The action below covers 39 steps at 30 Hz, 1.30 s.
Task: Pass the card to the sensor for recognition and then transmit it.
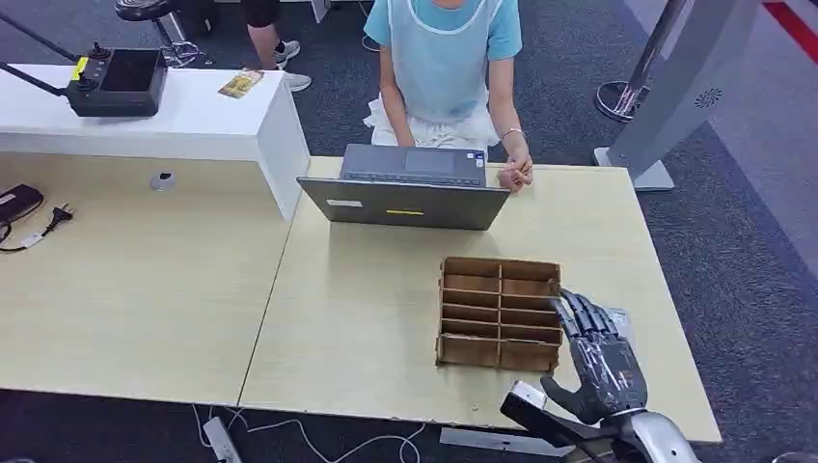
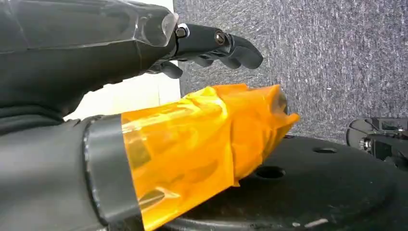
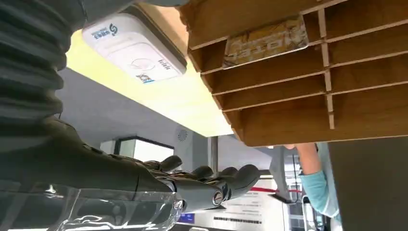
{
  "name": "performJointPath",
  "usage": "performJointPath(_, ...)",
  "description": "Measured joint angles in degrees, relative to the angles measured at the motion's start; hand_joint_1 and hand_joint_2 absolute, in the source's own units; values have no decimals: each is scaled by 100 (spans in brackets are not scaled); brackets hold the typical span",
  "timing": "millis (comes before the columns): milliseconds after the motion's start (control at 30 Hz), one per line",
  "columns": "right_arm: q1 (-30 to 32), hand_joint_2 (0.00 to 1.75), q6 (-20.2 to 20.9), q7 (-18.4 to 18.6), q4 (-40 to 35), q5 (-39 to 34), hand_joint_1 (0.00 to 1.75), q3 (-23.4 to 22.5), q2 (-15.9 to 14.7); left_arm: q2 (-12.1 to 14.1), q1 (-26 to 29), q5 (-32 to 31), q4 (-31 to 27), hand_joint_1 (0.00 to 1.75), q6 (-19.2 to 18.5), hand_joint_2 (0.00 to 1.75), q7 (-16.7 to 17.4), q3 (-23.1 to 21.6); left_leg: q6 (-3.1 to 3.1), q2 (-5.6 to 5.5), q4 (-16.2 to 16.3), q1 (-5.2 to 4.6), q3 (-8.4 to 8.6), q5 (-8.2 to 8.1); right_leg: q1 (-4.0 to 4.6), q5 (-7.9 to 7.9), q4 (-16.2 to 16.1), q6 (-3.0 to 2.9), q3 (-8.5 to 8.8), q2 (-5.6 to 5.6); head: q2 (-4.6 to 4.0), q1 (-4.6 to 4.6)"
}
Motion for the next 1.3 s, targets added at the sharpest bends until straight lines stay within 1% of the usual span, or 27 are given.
performJointPath(200, -92, 175, 9, -15, 140, 13, 7, 57, 59, 0, -1, 0, 0, 0, 0, 0, 0, 0, 0, 0, 0, 0, -1, 0, 0, 0, 0, 0, 0, 0, 0, 0)
performJointPath(400, -200, 175, 26, -61, 304, 31, 16, 92, 120, 0, -2, -22, 0, 0, -2, 0, 0, 0, 0, 0, 0, 0, -1, 0, 0, 0, 0, 0, 0, 0, 0, 0)
performJointPath(467, -215, 175, 24, -61, 343, 37, 16, 92, 131, 0, -2, -30, 0, 0, -2, 0, 0, 0, 0, 0, 0, 0, 0, 0, 0, 0, 0, 0, 0, 0, 0, 0)
performJointPath(500, -220, 175, 24, -61, 363, 57, 19, 92, 135, 0, -2, -39, 0, 0, -2, 0, 0, 0, 0, 0, 0, 0, 0, 0, 0, 0, 0, 0, 0, 0, 0, 2)
performJointPath(633, -229, 175, 20, -59, 417, 90, 21, 92, 160, 0, -2, -59, 0, 0, -2, 0, 0, 0, 0, 0, 0, 0, -1, 0, 0, 0, 0, 0, 0, 0, 0, 2)
performJointPath(667, -231, 175, 17, -59, 428, 115, 30, 92, 166, 0, -2, -63, 0, 0, -2, 0, 0, 0, 0, 0, 0, 0, -1, 0, 0, 0, 0, 0, 0, 0, 0, 0)
performJointPath(700, -234, 175, 15, -57, 437, 146, 33, 90, 170, 0, -2, -63, 0, 0, -2, 0, 0, 0, 0, 0, 0, 0, -1, 0, 0, 0, 0, 0, -1, 0, 0, 2)
performJointPath(1033, -254, 175, 0, 0, 468, 240, 33, 79, 219, 0, -2, -59, 0, 0, -2, 0, 0, 0, 0, 0, 0, 0, -1, 0, 0, 0, 0, 0, 0, 0, 0, 2)
performJointPath(1100, -254, 175, 0, 0, 483, 251, 30, 76, 225, 0, -2, -70, 0, 0, -2, 0, 0, 0, 0, 0, 0, 0, -1, 0, 0, 0, 0, 0, 0, 0, 0, 0)
performJointPath(1300, -254, 175, 0, 0, 487, 258, 30, 63, 243, 2, -2, -87, 0, 0, -4, 0, 2, 0, 0, 0, 0, 0, -1, 0, 0, 0, 0, 0, 0, 0, 0, 2)
